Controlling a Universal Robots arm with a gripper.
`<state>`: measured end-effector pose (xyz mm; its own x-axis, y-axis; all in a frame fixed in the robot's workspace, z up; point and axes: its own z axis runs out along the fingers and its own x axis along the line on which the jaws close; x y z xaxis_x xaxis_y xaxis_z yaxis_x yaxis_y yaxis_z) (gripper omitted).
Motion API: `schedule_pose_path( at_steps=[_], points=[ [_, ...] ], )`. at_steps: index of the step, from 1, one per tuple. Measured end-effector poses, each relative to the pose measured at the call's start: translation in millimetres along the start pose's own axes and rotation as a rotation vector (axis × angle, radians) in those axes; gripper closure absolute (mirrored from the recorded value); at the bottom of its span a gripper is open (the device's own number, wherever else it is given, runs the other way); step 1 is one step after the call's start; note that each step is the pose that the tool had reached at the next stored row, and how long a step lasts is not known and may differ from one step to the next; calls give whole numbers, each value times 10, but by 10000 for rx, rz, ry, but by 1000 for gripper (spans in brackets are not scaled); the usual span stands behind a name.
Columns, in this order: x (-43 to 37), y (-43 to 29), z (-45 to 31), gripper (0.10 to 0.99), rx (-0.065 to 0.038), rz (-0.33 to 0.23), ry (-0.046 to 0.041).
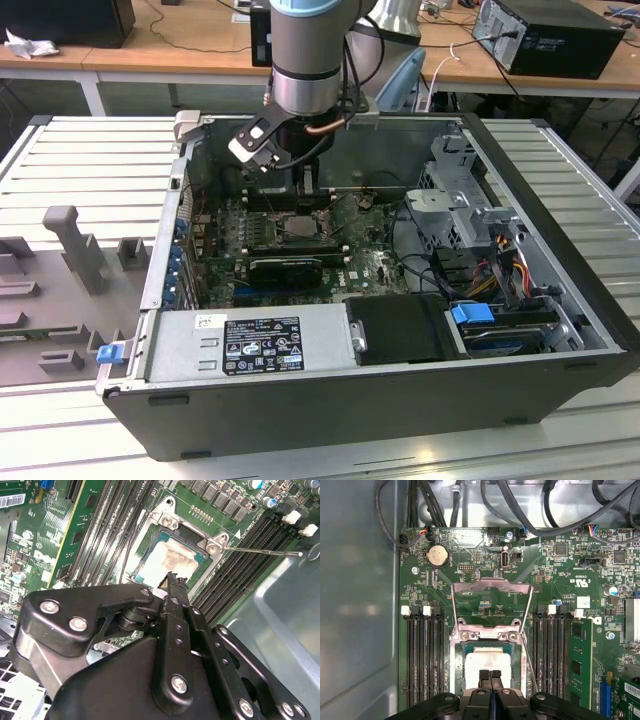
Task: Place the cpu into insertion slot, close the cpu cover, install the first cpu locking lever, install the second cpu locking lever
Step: 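Close the cpu cover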
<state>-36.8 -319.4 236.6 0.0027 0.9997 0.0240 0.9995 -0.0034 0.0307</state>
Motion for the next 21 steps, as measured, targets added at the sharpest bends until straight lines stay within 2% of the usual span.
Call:
schedule_pose_path(
  at_steps=[21],
  points=[
    [2, 6, -85, 980, 4, -142, 5]
  ],
)
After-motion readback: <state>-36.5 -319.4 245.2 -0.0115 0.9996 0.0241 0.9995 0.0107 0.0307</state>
